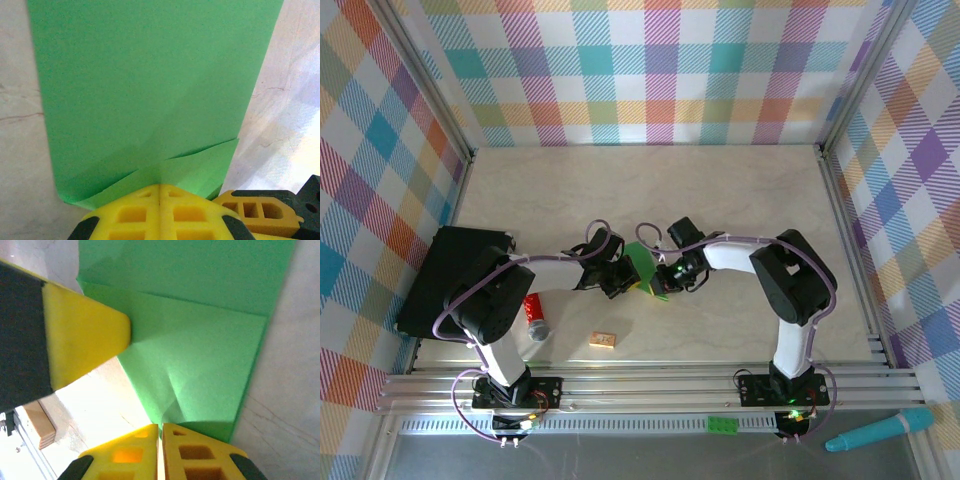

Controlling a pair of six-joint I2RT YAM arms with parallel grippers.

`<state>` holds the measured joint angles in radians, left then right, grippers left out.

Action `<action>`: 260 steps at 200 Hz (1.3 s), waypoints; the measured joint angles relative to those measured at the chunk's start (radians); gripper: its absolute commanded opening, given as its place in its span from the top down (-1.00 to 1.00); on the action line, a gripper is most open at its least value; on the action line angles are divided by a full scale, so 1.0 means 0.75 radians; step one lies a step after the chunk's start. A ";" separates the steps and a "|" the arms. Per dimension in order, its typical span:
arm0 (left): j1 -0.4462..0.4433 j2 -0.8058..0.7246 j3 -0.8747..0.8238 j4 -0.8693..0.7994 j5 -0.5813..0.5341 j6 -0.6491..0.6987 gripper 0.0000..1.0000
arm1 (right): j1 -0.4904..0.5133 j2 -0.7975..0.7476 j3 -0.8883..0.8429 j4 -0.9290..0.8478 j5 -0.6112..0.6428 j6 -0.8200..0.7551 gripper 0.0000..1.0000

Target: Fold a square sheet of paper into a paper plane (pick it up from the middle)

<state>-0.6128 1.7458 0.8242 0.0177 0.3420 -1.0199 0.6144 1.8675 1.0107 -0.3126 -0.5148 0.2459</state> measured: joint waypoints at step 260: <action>0.001 0.035 0.084 -0.093 0.016 0.098 1.00 | -0.025 -0.085 -0.110 0.067 0.044 0.197 0.85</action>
<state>-0.6121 1.7721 0.8875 -0.0517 0.3542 -0.9463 0.5957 1.8038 0.9279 -0.2626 -0.4816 0.3939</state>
